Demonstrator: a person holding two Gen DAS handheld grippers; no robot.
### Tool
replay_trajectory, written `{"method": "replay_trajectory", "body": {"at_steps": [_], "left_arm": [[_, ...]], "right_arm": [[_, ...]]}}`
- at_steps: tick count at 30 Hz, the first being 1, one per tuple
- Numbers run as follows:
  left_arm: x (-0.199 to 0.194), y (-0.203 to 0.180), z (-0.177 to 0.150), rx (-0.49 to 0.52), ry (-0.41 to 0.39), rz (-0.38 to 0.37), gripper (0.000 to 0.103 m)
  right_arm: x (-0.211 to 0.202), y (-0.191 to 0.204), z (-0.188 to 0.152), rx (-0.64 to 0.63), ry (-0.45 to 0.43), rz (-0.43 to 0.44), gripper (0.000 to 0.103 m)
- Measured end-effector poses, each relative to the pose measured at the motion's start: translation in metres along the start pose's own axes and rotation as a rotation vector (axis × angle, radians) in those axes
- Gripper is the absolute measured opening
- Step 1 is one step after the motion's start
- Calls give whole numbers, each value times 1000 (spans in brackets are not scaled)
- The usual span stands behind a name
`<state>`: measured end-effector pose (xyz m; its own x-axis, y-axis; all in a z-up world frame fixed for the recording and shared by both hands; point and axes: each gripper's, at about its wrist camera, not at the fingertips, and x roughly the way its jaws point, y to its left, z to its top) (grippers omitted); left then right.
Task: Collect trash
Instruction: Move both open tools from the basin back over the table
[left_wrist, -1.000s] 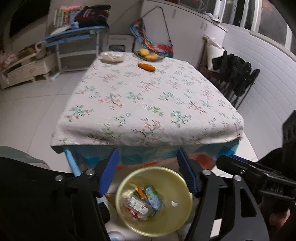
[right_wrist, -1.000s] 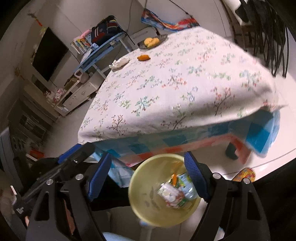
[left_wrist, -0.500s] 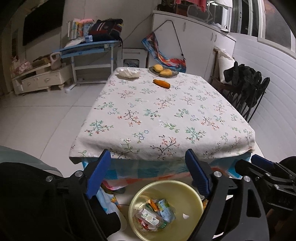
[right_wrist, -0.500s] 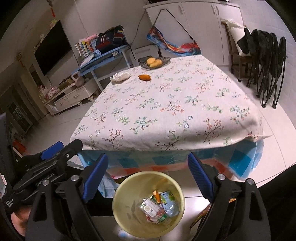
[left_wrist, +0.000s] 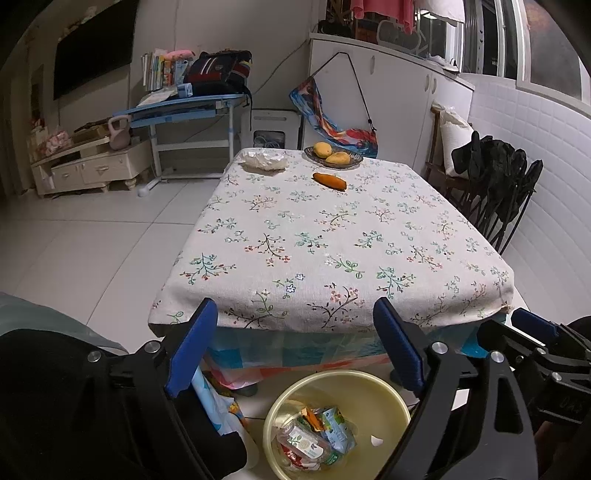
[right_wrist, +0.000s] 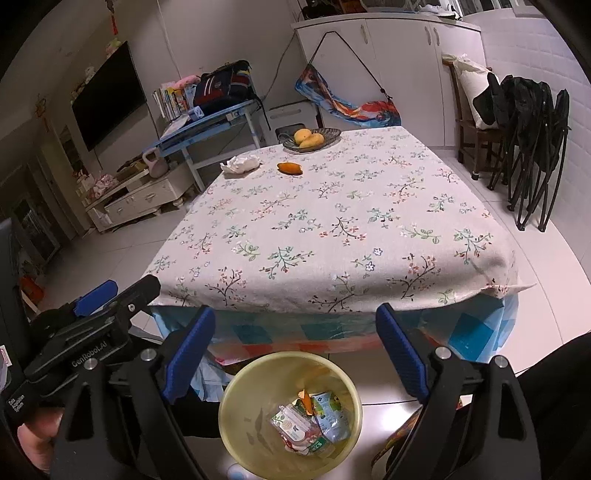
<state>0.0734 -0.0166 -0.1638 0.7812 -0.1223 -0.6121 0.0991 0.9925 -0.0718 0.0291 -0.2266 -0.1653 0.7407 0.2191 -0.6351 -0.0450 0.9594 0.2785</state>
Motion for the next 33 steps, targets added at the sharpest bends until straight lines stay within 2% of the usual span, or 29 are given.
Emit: {"method": "replay_trajectory", "body": {"at_steps": [33], "left_arm": [[-1, 0, 8, -20, -8, -7, 90]], "right_arm": [[0, 11, 12, -9, -30, 23, 87]]}}
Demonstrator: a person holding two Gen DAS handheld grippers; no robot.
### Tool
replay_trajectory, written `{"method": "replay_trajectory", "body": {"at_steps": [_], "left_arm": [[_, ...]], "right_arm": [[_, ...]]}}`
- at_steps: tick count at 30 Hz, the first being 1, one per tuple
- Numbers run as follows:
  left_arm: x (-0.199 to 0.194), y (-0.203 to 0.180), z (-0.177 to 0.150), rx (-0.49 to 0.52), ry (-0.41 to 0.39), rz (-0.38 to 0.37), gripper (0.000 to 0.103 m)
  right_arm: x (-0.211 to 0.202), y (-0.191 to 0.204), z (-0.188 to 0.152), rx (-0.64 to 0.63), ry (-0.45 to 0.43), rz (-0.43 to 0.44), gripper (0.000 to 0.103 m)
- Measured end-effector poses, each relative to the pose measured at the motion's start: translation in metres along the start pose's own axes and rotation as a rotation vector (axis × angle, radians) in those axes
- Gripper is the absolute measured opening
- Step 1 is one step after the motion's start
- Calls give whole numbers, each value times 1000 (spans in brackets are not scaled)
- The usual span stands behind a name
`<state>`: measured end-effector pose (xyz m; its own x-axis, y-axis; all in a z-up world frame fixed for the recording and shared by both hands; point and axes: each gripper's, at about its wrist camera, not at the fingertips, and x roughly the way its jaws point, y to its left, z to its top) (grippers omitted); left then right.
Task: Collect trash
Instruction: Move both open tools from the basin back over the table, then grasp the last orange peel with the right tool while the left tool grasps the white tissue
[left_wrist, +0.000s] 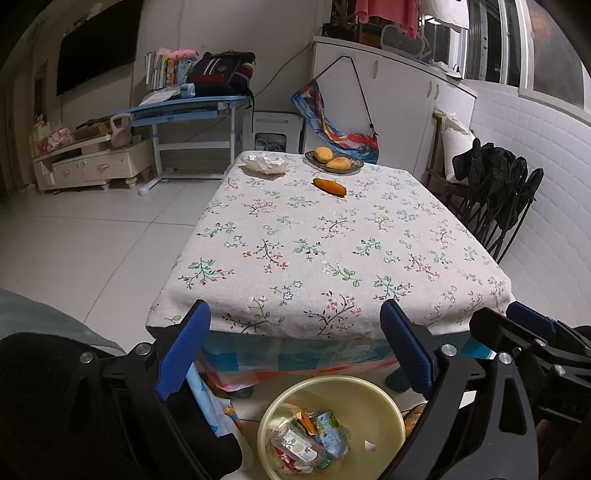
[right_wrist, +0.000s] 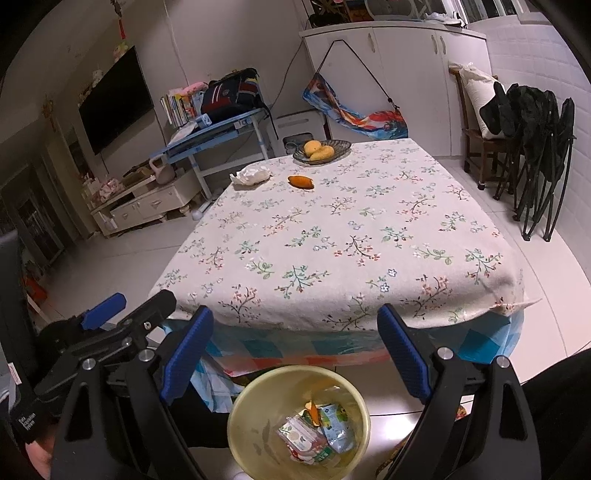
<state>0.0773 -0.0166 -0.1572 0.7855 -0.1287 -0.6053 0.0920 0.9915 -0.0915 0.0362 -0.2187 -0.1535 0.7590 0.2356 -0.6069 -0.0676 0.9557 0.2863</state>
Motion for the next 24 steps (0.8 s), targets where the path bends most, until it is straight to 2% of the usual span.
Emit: {"method": "replay_trajectory", "body": {"at_steps": [11, 19, 24], "left_arm": [[7, 5, 19, -5, -16, 5, 92], [30, 25, 56, -37, -22, 31, 94], [57, 37, 83, -60, -10, 38, 94]], "right_arm": [[15, 2, 20, -21, 9, 14, 88], [42, -4, 46, -43, 21, 16, 89], [75, -5, 71, -84, 52, 25, 89]]}}
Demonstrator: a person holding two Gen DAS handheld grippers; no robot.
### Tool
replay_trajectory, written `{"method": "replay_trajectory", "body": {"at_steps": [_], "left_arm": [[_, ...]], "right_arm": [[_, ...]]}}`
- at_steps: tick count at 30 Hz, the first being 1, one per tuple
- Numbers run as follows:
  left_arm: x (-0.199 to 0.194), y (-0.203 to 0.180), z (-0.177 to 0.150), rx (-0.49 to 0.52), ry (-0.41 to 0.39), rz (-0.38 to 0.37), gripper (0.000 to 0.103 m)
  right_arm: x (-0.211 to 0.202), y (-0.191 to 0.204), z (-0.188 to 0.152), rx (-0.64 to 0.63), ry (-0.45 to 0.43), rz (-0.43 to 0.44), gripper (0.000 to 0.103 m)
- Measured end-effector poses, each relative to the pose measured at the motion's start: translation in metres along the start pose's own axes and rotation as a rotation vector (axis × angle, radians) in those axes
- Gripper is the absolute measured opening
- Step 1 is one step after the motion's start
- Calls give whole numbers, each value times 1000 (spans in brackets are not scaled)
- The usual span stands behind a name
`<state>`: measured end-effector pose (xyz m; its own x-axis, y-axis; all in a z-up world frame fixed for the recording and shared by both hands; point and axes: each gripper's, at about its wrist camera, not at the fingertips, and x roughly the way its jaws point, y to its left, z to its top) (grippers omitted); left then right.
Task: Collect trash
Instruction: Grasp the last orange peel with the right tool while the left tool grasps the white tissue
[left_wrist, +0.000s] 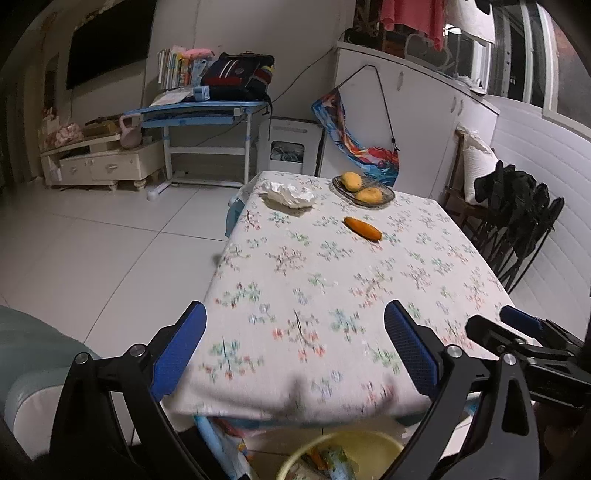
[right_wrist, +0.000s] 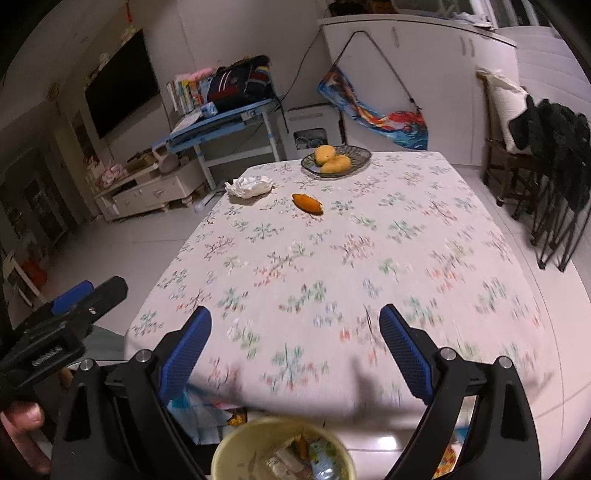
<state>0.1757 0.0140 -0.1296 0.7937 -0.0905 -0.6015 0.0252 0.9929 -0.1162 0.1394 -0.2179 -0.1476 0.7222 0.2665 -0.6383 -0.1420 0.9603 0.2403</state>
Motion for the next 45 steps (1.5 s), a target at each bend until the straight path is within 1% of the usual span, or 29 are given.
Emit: {"method": "replay_trajectory", "body": {"at_steps": [4, 8, 10, 13, 16, 18, 24, 26, 29, 34, 38, 43, 45], "left_arm": [[25, 7, 24, -25, 1, 2, 94], [60, 16, 51, -59, 14, 10, 94], [81, 23, 65, -86, 30, 10, 94], [109, 28, 82, -102, 42, 10, 94], [133, 27, 95, -92, 48, 12, 94], [151, 26, 104, -99, 60, -2, 94], [204, 16, 123, -78, 82, -29, 94], [219, 15, 127, -91, 94, -43, 94], [245, 12, 132, -108, 117, -44, 94], [280, 10, 136, -146, 148, -25, 94], [299, 6, 141, -130, 164, 5, 94], [321, 1, 143, -95, 194, 30, 94], [326, -3, 144, -62, 193, 45, 92]], "right_arm": [[37, 1, 28, -44, 36, 17, 89], [75, 1, 54, -73, 72, 44, 88], [91, -1, 62, -75, 89, 52, 82], [120, -5, 74, -91, 117, 45, 80], [138, -10, 81, -91, 131, 43, 76], [150, -12, 87, -93, 138, 42, 74], [184, -19, 105, -91, 181, 48, 66], [194, -19, 108, -86, 201, 51, 63], [205, -17, 111, -100, 221, 47, 59], [211, -21, 112, -102, 240, 40, 46], [211, -22, 113, -106, 237, 39, 43], [210, -19, 111, -124, 238, 36, 29], [210, -18, 111, -124, 241, 48, 27]]}}
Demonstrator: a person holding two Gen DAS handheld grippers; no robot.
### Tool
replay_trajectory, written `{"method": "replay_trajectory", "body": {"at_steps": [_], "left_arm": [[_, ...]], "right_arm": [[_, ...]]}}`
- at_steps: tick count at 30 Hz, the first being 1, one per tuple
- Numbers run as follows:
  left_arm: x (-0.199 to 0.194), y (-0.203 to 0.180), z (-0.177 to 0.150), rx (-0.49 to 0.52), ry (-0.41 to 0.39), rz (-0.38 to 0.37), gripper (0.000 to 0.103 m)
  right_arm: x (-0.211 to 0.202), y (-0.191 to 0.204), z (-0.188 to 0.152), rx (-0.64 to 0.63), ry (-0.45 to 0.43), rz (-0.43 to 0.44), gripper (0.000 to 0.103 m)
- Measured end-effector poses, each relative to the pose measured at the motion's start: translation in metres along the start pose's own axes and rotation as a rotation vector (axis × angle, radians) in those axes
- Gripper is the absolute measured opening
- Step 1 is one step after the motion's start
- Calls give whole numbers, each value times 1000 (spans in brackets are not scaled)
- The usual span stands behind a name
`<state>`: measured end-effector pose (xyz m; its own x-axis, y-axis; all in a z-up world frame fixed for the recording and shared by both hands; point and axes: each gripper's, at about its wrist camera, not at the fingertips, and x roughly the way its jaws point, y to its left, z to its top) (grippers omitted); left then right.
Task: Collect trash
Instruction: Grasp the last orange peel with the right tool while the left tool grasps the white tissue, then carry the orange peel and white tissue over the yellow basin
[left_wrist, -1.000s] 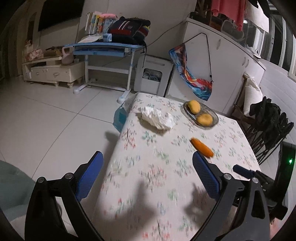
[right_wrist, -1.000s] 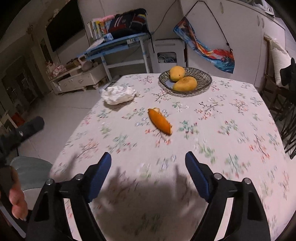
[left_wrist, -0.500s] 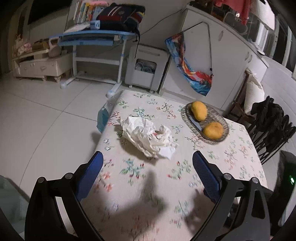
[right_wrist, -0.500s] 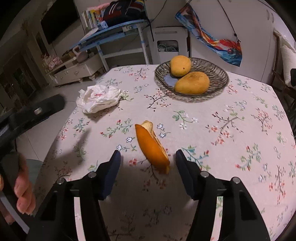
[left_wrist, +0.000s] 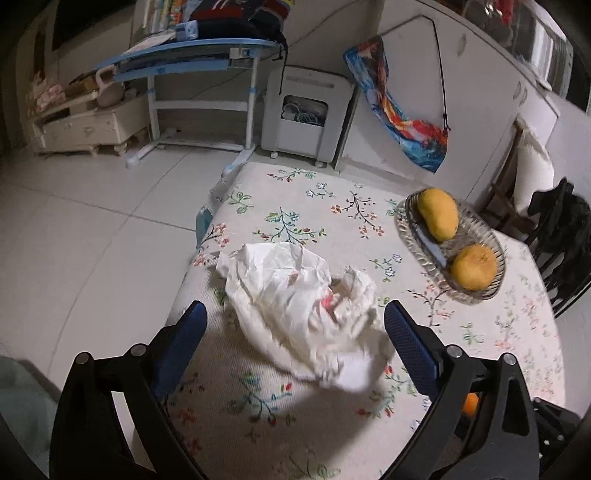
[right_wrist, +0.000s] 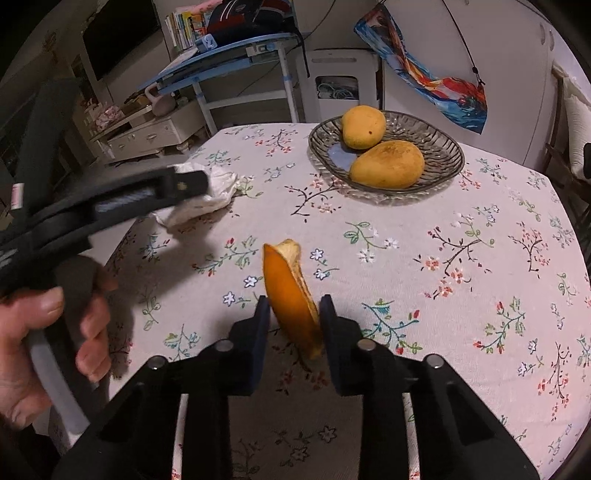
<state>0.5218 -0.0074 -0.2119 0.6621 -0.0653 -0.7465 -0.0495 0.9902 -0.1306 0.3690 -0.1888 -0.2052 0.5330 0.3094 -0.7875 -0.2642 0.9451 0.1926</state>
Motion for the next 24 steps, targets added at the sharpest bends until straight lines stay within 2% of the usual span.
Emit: {"method": "replay_trajectory", "body": {"at_steps": [1, 4, 7, 8, 11, 17, 24], "left_arm": [[1, -1, 1, 10, -1, 2, 90], [6, -4, 2, 33, 15, -19, 73], [6, -5, 2, 45, 15, -48, 54], [5, -7, 3, 55, 14, -66, 41], [-1, -13, 4, 91, 14, -88, 30], [-25, -5, 0, 52, 10, -196, 28], [-89, -5, -17, 43, -56, -267, 28]], "right_arm": [[0, -1, 0, 0, 0, 3, 26], [0, -4, 0, 13, 1, 19, 24], [0, -7, 0, 37, 3, 40, 22], [0, -8, 0, 47, 4, 49, 22], [-1, -8, -1, 67, 8, 73, 20], [-15, -8, -3, 87, -18, 104, 18], [-50, -8, -7, 128, -90, 155, 18]]}}
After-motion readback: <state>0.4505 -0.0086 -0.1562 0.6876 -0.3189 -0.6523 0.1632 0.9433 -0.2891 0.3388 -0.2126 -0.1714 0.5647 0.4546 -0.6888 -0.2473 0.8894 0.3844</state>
